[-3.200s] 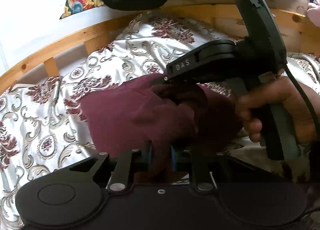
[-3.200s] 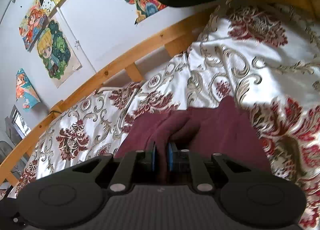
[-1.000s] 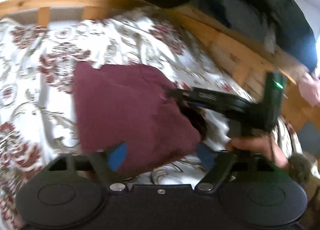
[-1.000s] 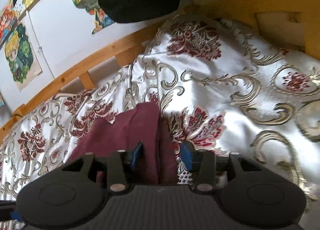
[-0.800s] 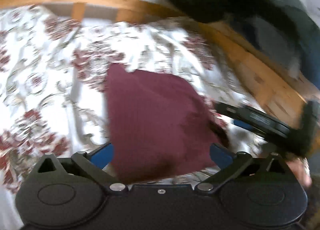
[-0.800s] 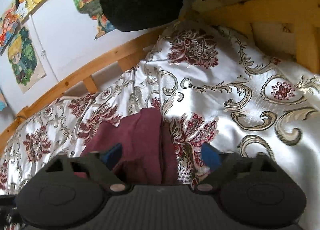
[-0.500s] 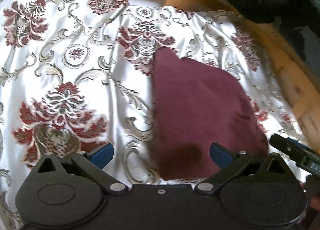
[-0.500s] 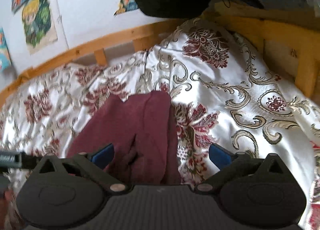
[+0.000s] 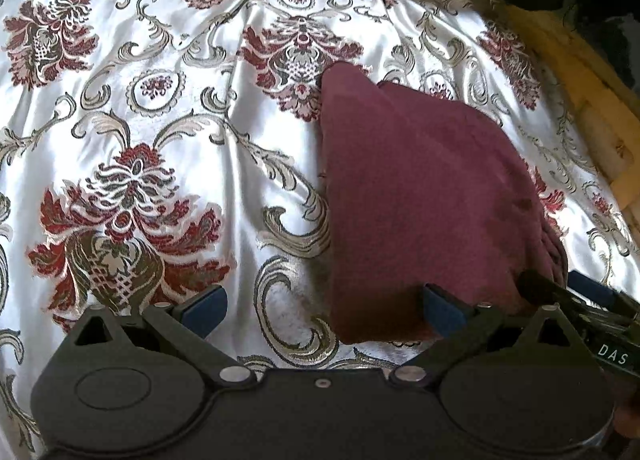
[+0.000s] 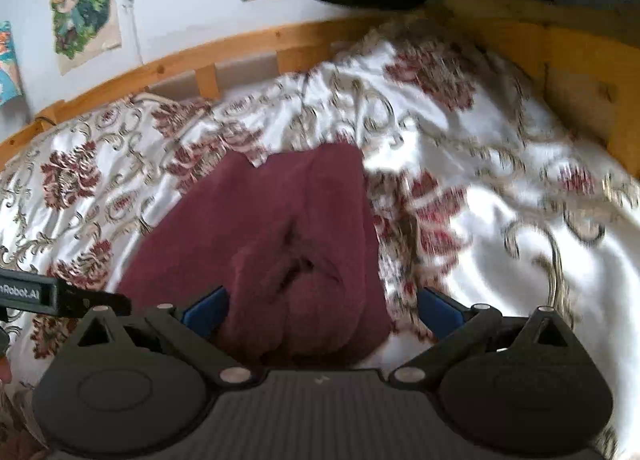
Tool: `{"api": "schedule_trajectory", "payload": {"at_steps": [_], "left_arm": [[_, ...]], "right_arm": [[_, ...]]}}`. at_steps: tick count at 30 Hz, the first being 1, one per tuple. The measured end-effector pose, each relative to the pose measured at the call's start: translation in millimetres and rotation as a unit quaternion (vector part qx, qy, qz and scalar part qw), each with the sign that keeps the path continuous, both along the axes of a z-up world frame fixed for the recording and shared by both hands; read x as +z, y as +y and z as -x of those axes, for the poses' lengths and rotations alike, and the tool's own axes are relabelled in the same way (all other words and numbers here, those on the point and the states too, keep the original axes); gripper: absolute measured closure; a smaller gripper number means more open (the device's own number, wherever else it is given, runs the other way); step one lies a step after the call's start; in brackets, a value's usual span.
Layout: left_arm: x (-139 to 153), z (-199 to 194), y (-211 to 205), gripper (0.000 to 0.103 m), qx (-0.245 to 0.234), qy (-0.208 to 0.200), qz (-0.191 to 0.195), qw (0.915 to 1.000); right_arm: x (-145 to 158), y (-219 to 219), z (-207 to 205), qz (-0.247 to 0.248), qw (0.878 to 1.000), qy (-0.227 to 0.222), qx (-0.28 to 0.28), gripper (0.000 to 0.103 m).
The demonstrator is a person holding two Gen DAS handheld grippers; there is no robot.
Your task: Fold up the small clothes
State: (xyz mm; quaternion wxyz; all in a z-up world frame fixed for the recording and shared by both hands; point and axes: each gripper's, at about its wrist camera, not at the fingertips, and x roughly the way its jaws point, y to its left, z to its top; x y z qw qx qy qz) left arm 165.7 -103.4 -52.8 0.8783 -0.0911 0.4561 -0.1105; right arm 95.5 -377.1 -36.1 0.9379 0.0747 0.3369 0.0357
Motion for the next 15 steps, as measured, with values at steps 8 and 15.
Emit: {"api": "schedule_trajectory", "payload": {"at_steps": [8, 15], "left_arm": [[-20.6, -3.4, 5.5, 0.001, 0.009, 0.020, 0.024, 0.9995], [-28.3, 0.6, 8.2, 0.001, 0.015, 0.008, 0.043, 0.9989]], "right_arm": [[-15.8, -17.4, -0.3, -0.089, 0.995, 0.040, -0.007, 0.000], [-5.7, -37.4, 3.9, -0.162, 0.985, -0.057, -0.009, 0.000]]}}
